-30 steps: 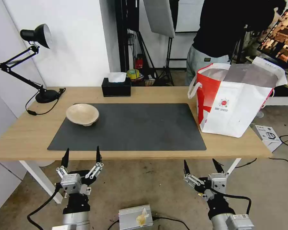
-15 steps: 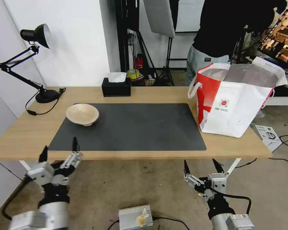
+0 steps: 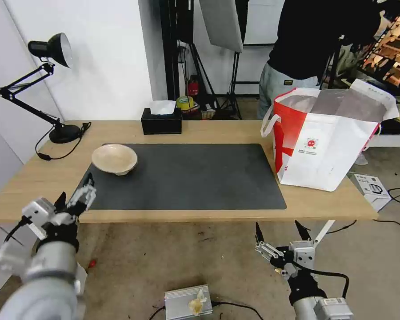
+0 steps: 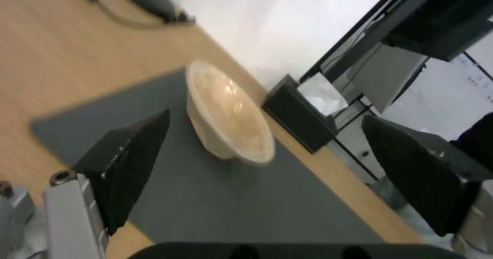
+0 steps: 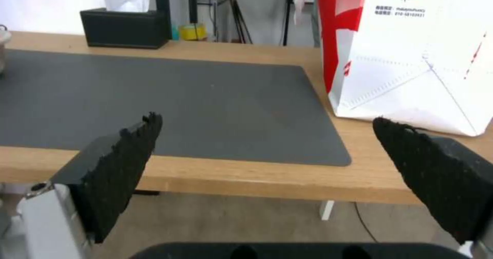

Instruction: Pick up the trash from the table and place it into the takeout bag.

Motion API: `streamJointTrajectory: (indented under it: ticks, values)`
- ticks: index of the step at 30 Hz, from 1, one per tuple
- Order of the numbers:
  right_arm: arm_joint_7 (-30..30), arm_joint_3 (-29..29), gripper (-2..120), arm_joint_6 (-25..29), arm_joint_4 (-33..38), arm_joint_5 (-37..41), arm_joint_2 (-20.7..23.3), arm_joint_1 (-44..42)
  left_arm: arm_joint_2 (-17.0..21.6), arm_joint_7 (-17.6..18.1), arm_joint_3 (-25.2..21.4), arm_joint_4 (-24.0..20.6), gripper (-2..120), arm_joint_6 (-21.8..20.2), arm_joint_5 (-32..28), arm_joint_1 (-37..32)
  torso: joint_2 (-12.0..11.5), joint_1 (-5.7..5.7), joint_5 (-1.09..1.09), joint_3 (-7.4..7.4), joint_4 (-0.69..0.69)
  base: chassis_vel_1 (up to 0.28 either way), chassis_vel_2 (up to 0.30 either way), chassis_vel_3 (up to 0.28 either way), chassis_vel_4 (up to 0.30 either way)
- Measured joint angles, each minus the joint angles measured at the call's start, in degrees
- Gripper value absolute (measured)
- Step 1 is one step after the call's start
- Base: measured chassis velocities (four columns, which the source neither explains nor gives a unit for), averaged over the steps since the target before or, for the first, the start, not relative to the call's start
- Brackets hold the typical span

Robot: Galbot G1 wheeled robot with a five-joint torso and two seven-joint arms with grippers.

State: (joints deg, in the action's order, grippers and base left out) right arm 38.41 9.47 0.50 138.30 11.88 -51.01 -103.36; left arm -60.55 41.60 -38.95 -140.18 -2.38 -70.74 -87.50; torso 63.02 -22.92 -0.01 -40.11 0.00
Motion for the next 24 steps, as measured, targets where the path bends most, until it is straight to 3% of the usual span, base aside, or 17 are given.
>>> streamJointTrajectory:
  ticks: [7, 24]
  values:
    - [0.0, 0.0, 100, 0.0, 0.0, 0.0, 0.0, 0.0, 4.1, 5.6, 0.1, 2.3, 100, -1.2, -14.2, 7.1, 0.0, 0.0, 0.0, 0.0, 0.01, 0.0, 0.0, 0.0, 0.0]
    - [0.0, 0.0, 100, 0.0, 0.0, 0.0, 0.0, 0.0, 7.7, 12.1, 3.3, 12.1, 100, -2.0, -25.4, 20.2, 0.0, 0.0, 0.0, 0.0, 0.0, 0.0, 0.0, 0.0, 0.0]
